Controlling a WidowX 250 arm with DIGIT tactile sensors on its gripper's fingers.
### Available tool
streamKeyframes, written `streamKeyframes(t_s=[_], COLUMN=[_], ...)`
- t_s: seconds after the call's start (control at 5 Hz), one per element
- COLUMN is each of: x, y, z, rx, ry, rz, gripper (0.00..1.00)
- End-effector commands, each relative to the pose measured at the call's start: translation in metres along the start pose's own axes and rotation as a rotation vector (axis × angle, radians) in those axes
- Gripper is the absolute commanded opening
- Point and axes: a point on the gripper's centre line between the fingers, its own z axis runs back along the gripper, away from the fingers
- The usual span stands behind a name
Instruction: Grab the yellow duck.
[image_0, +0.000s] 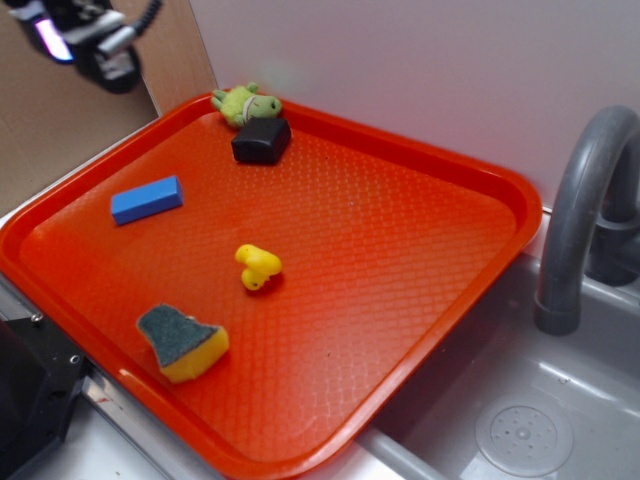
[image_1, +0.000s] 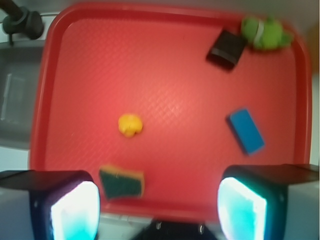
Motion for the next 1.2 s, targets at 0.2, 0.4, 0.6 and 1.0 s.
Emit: streamKeyframes(t_s=[0.2,0.4,0.6,1.0], x=[0.015,0.024,0.030,0.009], y=[-0.033,-0.030,-0.018,-0.026], z=[-0.085,-0.117,-0.140,-0.170], rx=[0.066,0.132,0.182,0.163], ry=[0.046,0.074,0.117,0.171], rz=[-0.095,-0.083,-0.073,-0.110], gripper=[1.00,1.00,1.00,1.00])
